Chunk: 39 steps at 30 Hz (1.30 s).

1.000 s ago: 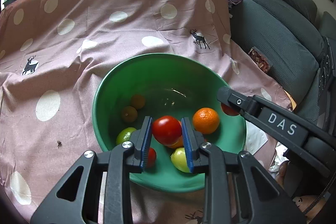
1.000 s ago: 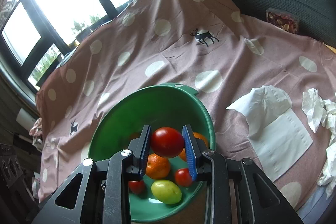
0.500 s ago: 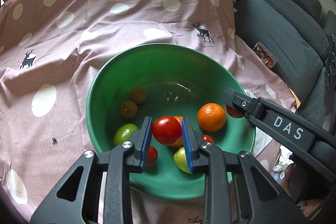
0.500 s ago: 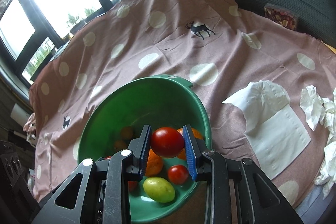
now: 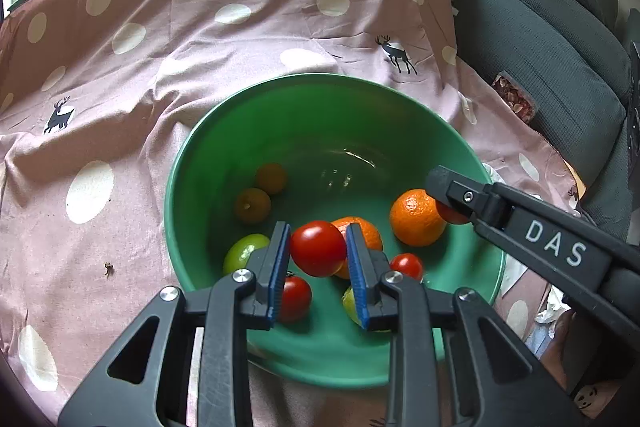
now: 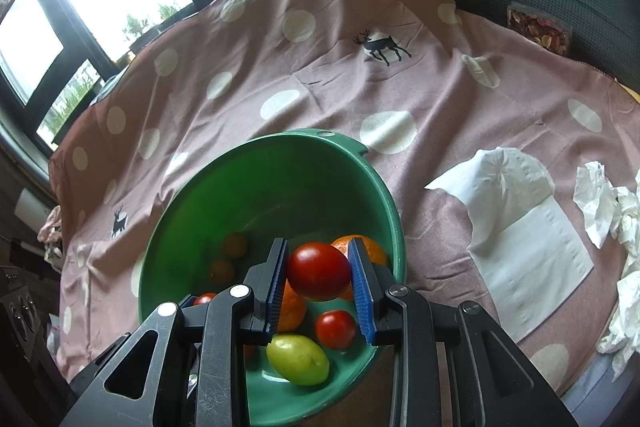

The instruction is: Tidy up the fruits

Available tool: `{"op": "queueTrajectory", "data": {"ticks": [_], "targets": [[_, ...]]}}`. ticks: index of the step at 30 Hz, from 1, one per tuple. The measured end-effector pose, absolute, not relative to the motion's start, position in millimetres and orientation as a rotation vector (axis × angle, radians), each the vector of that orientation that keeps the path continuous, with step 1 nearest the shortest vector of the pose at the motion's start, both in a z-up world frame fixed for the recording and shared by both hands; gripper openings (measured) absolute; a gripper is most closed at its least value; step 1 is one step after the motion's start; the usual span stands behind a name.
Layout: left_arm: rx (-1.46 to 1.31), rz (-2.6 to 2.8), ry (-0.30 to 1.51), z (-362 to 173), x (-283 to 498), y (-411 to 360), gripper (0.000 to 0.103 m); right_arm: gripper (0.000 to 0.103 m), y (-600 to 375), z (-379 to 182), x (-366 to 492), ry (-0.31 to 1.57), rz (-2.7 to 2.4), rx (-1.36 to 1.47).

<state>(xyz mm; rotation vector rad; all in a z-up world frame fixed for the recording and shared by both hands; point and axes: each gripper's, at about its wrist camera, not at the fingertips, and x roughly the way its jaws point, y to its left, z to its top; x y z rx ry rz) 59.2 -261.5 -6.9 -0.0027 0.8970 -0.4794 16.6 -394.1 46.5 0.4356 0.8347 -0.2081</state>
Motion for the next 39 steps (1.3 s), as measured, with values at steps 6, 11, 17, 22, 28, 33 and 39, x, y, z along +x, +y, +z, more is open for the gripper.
{"op": "queueTrajectory", "data": {"ticks": [6, 11, 17, 22, 28, 33, 39], "targets": [[0.004, -0.477, 0.897, -7.5, 59.3, -261.6, 0.028, 0.032, -392.4, 45.5, 17.6, 0.838, -0.208, 0.429], [0.014, -0.475, 0.895, -9.2, 58.6, -261.3, 0.028, 0.032, -390.9, 45.5, 17.7, 0.841, -0.212, 0.419], [0.007, -0.476, 0.898, -9.1, 58.8, -260.8, 0.028, 0.032, -389.1, 45.6, 18.1, 0.844, -0.216, 0.4], [0.014, -0.473, 0.898, -9.1, 58.2, -260.9, 0.028, 0.032, -388.4, 45.6, 17.8, 0.845, -0.217, 0.396], [0.015, -0.473, 0.898, -9.3, 58.4, -260.8, 0.028, 0.032, -387.3, 46.0, 18.0, 0.847, -0.216, 0.386], [0.008, -0.48, 0.901, -9.3, 58.5, -259.5, 0.028, 0.032, -387.8, 45.9, 18.1, 0.847, -0.216, 0.386], [-0.006, -0.497, 0.898, -6.5, 57.9, -258.9, 0.045, 0.032, -388.5, 45.8, 17.7, 0.846, -0.214, 0.386]]}}
